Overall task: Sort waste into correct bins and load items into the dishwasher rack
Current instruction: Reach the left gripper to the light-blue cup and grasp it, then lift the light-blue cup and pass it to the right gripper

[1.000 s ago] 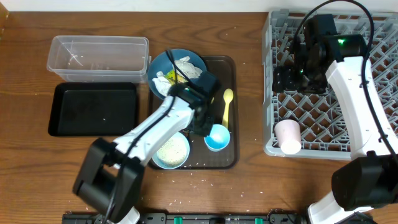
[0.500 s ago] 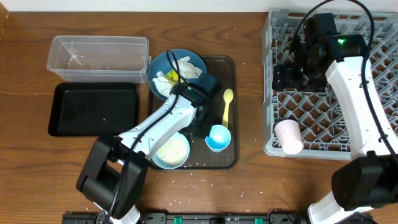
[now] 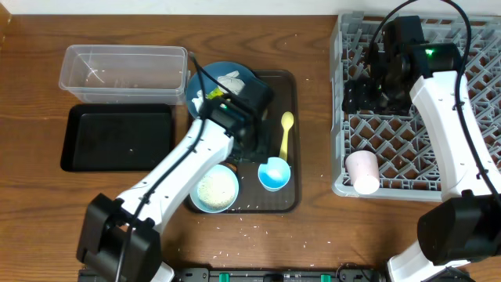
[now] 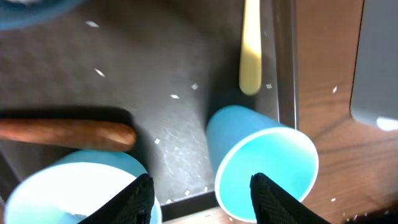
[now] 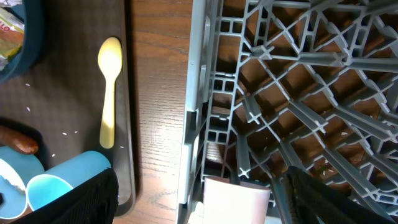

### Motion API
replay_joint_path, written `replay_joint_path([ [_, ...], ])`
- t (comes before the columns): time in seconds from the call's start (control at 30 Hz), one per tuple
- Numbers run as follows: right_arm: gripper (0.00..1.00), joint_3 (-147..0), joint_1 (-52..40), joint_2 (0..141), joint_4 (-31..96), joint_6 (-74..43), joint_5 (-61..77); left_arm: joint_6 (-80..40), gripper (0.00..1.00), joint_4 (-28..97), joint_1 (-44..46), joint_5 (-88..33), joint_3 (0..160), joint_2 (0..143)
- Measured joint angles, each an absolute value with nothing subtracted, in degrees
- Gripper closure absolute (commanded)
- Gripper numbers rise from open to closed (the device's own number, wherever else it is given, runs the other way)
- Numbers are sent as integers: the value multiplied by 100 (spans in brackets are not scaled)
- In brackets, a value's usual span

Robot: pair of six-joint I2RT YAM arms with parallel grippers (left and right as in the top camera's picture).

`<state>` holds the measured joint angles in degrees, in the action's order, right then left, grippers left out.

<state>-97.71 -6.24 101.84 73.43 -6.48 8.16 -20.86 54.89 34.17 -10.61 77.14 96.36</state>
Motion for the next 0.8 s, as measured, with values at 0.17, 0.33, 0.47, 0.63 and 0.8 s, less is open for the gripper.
replay_joint_path([
  [0.17, 17, -9771, -624, 10184, 7341, -650, 816, -2123, 54, 5483, 3673, -1076, 7629, 9894],
  [0.33, 18, -9771, -624, 10184, 7345, -650, 816, -2137, 64, 5428, 3715, -1017, 7629, 10197],
  [0.47, 19, -9771, -626, 10184, 7345, -650, 816, -2206, 94, 5391, 3719, -1009, 7629, 10488],
  [0.63, 21, -9771, -626, 10184, 7345, -650, 816, -2211, 94, 5398, 3715, -1017, 7623, 10661],
  [0.8, 23, -9771, -624, 10184, 7286, -626, 919, -2206, 94, 5804, 3439, -1085, 7738, 10569],
])
